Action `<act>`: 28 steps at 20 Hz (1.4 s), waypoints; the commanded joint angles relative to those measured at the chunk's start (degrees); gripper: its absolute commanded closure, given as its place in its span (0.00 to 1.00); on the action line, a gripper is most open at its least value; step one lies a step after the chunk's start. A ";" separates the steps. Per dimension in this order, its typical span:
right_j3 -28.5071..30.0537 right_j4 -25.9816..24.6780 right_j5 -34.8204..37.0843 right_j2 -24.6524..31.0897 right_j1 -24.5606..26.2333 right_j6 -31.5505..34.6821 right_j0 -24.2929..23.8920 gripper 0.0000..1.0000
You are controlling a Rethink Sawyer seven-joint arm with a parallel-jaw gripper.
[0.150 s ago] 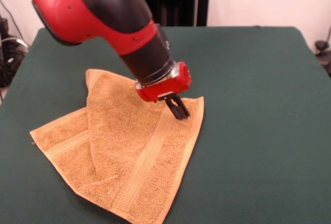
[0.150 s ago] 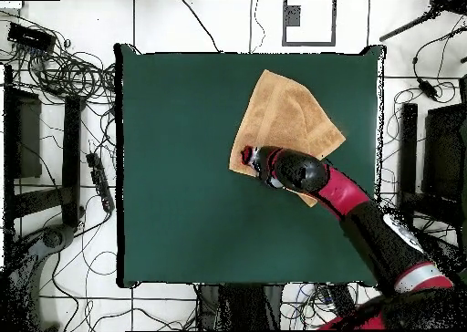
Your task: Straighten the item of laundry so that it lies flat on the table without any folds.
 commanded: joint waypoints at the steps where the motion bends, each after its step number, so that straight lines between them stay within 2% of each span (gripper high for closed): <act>1: 8.28 3.21 6.68 9.07 5.65 0.30 -1.57 1.00; 6: 8.94 2.03 4.43 9.27 4.19 2.74 -0.31 1.00; 12: 10.82 3.58 -0.31 9.17 3.50 8.61 2.04 1.00; 14: 11.76 4.52 -0.80 7.79 1.06 11.70 3.77 1.00; 17: 10.32 3.56 -1.72 0.10 -5.04 15.11 8.67 1.00; 22: 7.59 2.38 2.34 -2.45 -7.05 9.53 7.09 1.00; 28: 7.89 2.91 12.77 -0.46 -13.53 3.22 2.76 1.00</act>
